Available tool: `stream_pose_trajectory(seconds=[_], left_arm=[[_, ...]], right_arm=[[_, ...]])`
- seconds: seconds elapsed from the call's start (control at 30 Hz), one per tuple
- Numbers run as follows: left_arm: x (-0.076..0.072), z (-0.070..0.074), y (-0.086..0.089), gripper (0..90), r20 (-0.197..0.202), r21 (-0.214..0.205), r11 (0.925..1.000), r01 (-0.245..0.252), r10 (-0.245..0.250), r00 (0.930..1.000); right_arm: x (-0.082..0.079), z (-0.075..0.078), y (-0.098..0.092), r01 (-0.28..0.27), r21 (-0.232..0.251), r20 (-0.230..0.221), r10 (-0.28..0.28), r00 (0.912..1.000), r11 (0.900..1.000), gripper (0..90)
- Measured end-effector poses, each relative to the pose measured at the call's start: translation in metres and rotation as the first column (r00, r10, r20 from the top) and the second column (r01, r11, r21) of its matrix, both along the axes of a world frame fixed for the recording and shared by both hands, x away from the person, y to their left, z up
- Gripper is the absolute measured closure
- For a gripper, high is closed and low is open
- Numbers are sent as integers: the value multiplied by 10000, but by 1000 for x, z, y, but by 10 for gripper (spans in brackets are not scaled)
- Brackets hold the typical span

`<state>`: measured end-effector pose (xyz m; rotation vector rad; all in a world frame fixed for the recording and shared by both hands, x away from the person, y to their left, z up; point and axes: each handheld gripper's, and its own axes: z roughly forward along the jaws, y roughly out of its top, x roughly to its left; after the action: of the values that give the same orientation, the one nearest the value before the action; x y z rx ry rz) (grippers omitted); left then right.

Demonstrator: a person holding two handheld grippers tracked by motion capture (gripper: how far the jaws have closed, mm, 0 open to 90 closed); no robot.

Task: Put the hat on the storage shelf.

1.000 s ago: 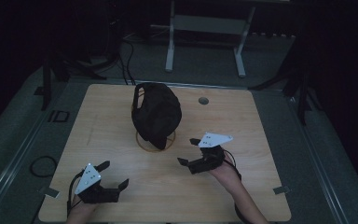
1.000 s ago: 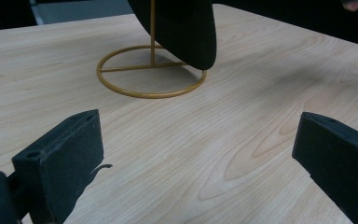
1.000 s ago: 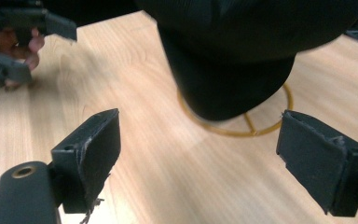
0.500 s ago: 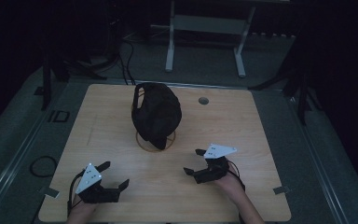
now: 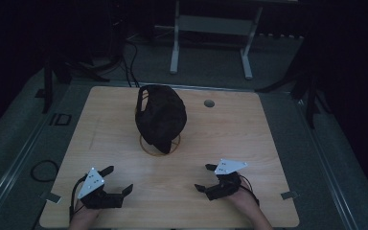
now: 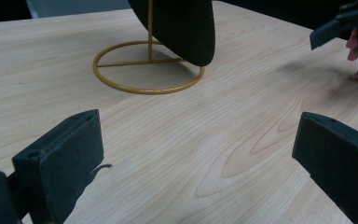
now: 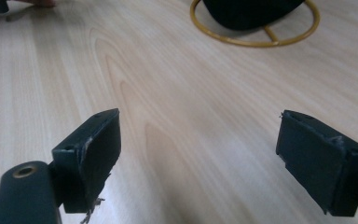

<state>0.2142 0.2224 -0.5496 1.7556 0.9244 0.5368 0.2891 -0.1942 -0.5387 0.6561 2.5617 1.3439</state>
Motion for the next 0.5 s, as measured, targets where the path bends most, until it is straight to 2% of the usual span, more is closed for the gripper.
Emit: stream_pose_trajectory(seconds=[0.5], left_arm=[[0, 0, 0, 24, -24, 28, 10000, 5, -5, 10000]], right_arm=[[-11, -7, -23, 363, -308, 4, -363, 9993, 9989, 140]])
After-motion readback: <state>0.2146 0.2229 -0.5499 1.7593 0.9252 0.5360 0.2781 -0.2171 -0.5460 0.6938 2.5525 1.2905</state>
